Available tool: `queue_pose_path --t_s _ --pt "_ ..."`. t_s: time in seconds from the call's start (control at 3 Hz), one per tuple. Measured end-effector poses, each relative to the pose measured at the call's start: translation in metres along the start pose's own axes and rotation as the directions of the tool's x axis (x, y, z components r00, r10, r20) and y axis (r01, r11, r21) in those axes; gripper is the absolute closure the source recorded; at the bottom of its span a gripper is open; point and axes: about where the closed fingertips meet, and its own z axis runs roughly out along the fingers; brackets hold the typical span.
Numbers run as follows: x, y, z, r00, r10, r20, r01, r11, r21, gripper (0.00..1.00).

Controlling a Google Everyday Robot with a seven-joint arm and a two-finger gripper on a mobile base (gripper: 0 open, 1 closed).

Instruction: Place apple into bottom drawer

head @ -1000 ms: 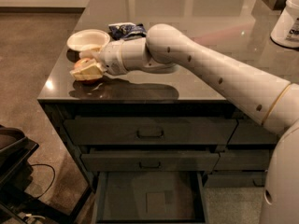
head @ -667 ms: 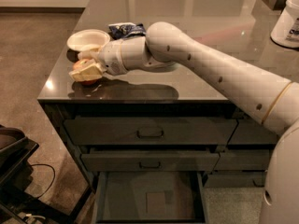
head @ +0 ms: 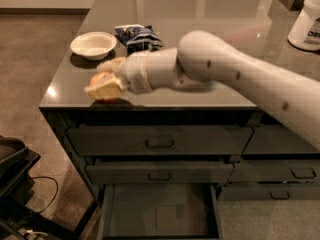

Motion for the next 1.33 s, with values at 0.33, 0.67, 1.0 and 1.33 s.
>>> queue_pose_path --t_s 0.33,0.67,1.0,1.33 --pt "0.004 0.042 -0.031 0.999 0.035 -0.005 -0.034 0.9939 0.105 1.00" --pt "0.015 0.084 -0.056 0.997 0.063 -0.035 -0.054 0.9784 0.200 1.00" --pt "0.027 0.106 -0.089 0.994 0.094 -0.060 -0.072 0.9507 0.301 1.00" --pt "0.036 0.097 -0.118 0.991 0.123 -0.057 -0.093 0.9245 0.370 1.00"
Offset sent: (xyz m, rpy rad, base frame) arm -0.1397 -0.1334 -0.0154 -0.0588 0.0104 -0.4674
